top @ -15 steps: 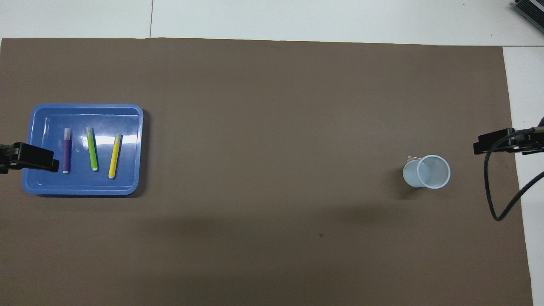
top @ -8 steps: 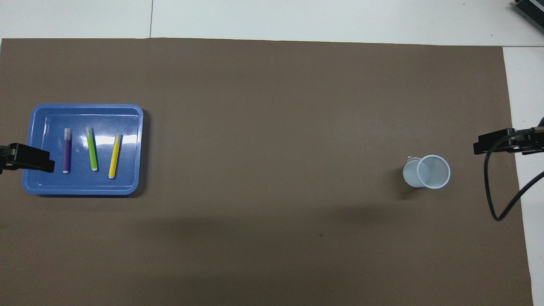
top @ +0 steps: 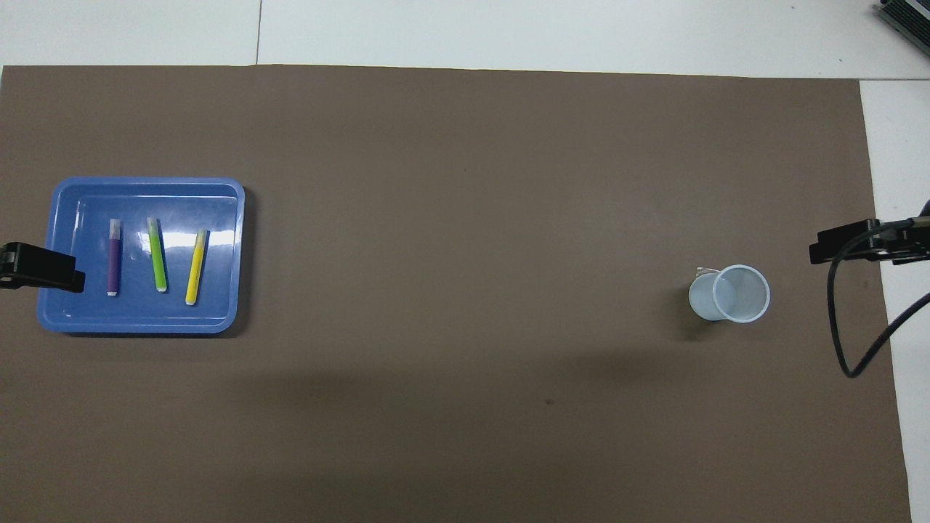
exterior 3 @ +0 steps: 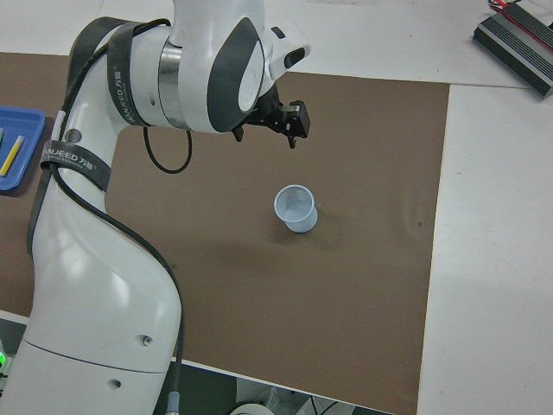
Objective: Right arm passes pens to left for tray arrangement
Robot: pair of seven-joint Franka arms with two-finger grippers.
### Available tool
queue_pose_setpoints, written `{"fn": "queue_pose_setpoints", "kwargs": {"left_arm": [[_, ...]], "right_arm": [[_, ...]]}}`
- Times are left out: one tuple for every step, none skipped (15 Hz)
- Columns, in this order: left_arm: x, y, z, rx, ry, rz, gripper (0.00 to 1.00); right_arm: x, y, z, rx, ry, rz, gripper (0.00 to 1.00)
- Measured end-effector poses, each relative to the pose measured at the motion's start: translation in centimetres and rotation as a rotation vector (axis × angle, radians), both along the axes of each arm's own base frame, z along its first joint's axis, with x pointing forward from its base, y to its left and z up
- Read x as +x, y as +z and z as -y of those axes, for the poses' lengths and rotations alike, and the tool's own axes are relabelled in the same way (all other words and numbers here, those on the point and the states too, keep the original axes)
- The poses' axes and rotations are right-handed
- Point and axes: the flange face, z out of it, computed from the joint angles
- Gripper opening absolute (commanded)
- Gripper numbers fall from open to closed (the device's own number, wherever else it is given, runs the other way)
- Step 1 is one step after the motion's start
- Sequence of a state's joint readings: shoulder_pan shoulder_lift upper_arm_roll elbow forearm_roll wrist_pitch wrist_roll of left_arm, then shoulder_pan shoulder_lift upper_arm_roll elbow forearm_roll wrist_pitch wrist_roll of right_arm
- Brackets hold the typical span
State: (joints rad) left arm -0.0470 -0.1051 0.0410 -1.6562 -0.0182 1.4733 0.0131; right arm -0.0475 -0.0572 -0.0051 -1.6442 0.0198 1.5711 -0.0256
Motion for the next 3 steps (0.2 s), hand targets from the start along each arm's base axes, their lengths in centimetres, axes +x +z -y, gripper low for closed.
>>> {"fn": "queue_pose_setpoints", "kwargs": {"left_arm": [[0.00, 0.01, 0.00, 0.000, 0.000, 0.000, 1.00], [-0.01, 0.01, 0.00, 0.000, 0.000, 0.000, 1.00], [-0.01, 0.02, 0.00, 0.000, 0.000, 0.001, 1.00]], "right_arm": [[0.00, 0.00, 0.00, 0.000, 0.000, 0.000, 1.00], [0.00, 0.00, 0.00, 0.000, 0.000, 0.000, 1.00], [0.00, 0.00, 0.00, 0.000, 0.000, 0.000, 1.00]]}}
